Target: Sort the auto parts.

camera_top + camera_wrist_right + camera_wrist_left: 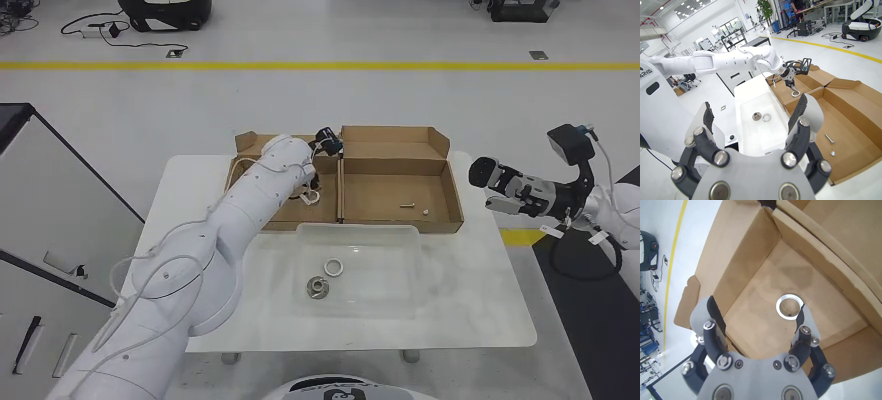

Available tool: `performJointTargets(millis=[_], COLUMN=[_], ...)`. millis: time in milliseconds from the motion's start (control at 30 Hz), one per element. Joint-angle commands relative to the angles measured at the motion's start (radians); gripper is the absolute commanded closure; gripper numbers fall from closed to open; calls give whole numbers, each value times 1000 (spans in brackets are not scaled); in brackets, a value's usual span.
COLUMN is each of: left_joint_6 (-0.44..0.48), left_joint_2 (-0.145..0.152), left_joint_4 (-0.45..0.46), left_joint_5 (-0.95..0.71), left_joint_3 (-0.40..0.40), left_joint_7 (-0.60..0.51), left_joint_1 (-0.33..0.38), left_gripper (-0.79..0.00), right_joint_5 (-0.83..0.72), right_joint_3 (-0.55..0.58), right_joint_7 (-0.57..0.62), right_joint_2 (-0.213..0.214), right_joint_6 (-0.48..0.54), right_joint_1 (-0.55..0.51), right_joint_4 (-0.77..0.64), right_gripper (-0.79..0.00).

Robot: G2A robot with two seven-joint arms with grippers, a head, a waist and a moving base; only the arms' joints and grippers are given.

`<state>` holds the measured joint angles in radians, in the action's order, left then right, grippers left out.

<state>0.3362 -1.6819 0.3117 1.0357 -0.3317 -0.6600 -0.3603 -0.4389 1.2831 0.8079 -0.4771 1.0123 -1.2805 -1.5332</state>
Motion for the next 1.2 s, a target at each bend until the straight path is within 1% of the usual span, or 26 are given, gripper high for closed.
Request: performJointTargets(millis=[0,133,333,433,567,667,767,867,1033,1100,1167], left_joint_6=[34,103,207,248,262,268,279,289,287,262,237], left_joint_2=[3,15,41,60,94,129,172,222,304,332,358], left_joint_4=[6,25,93,147,241,342,474,631,904,999,1078], left_joint_5=[9,17,8,-3,-31,-48,-62,-69,-79,-86,-100], left_joint_3=[-3,-14,-38,-55,-93,-130,-175,-230,-340,-361,-368], left_joint_7=[-2,-11,-63,-111,-191,-249,-321,-397,-537,-562,-587], left_joint_1=[16,43,53,51,46,26,-13,-75,-202,-251,-284], left_gripper=[-785,-785,-785,-785,-785,-785,-785,-785,-785,-785,-785], right_joint_5=[0,0,0,0,0,0,0,0,0,0,0], right_joint_3=[0,0,0,0,0,0,0,0,0,0,0], right_joint_7=[0,0,0,0,0,0,0,0,0,0,0], right_joint_2=[0,0,0,0,0,0,0,0,0,0,0], right_joint_6=[0,0,0,0,0,0,0,0,0,0,0], right_joint_1=[0,0,0,0,0,0,0,0,0,0,0], right_joint_4=[0,0,0,0,0,0,0,0,0,0,0], right_gripper=[-785,-785,-785,-785,-785,-785,-785,-785,-785,-785,-785])
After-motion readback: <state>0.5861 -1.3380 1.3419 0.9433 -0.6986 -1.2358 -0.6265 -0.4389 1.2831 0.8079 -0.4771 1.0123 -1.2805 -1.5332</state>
